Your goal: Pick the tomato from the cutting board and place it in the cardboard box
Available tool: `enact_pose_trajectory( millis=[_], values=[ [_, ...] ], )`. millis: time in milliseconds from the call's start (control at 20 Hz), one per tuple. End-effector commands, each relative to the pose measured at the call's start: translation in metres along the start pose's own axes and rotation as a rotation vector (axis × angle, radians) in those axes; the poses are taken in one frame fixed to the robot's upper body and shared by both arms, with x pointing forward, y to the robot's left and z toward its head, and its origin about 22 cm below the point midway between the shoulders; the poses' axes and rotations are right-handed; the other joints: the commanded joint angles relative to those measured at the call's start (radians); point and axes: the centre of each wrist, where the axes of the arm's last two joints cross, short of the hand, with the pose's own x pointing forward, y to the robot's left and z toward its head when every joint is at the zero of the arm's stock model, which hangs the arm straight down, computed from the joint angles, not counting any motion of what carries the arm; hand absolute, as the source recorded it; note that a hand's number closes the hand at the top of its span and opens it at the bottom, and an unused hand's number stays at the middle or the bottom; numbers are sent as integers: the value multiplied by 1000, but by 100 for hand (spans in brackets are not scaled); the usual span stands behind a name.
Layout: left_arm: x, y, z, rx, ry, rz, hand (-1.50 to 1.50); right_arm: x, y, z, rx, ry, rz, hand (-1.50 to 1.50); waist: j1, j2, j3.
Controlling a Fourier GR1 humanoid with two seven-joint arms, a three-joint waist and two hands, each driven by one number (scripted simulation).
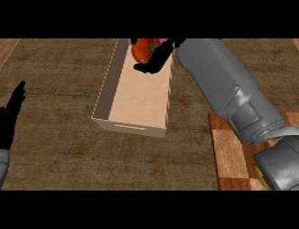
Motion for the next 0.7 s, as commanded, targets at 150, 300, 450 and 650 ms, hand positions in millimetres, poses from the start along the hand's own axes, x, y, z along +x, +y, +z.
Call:
enact_pose_trajectory(
  millis=[150, 300, 450, 650],
  values=[
    [4, -3, -8, -23, -20, 5, 0, 21, 20, -24, 12, 65, 3, 150, 36, 16, -2],
    [16, -5, -13, -20, -30, 2, 0, 20, 23, -23, 21, 107, 51, 150, 56, 19, -2],
    [19, -16, -7, -40, -52, -7, 0, 0, 38, -8, -28, 183, 63, 150, 70, 19, -1],
    [34, -32, -13, -77, -84, -5, 0, 2, 36, -10, 26, 309, -56, -150, 104, 24, -2]
  ],
)
